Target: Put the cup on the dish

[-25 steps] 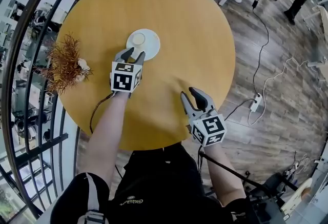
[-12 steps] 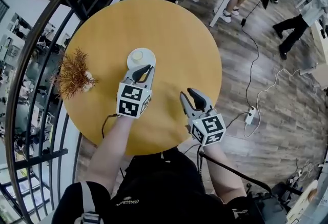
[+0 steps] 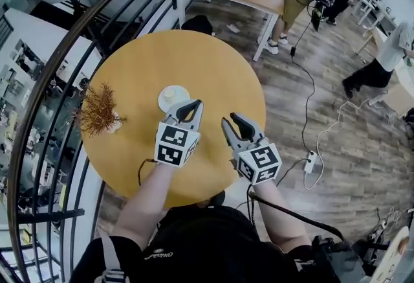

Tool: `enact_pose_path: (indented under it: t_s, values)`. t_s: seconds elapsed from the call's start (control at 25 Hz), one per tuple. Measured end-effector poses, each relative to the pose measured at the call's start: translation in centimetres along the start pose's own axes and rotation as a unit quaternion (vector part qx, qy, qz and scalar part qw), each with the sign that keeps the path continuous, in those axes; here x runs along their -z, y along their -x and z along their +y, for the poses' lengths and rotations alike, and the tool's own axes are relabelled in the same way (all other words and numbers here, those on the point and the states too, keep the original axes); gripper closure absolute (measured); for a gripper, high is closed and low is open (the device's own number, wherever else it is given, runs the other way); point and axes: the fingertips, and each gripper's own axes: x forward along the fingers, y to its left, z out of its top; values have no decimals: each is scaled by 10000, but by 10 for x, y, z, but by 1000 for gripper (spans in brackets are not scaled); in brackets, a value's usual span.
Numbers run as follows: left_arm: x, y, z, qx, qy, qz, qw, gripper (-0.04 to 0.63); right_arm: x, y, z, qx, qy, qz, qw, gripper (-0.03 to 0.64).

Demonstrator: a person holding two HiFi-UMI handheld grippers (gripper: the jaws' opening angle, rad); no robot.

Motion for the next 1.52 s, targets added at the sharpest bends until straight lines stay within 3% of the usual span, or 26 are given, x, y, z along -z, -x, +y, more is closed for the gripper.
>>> enact_pose_path:
  t_s: [0.28,0.72,1.52]
  values:
    - [-21,13,-8,23,-20,-218,9998,588,-31,9,3,41,157,-262,9995,549]
    - [-33,30,-18,95,-64,-374,9992,588,-45,15,10,76,280,-329,9990,577]
    - [-28,28,-15,33,-189,-264,9995,588,-40,12,10,-6,171,-246,9996,584]
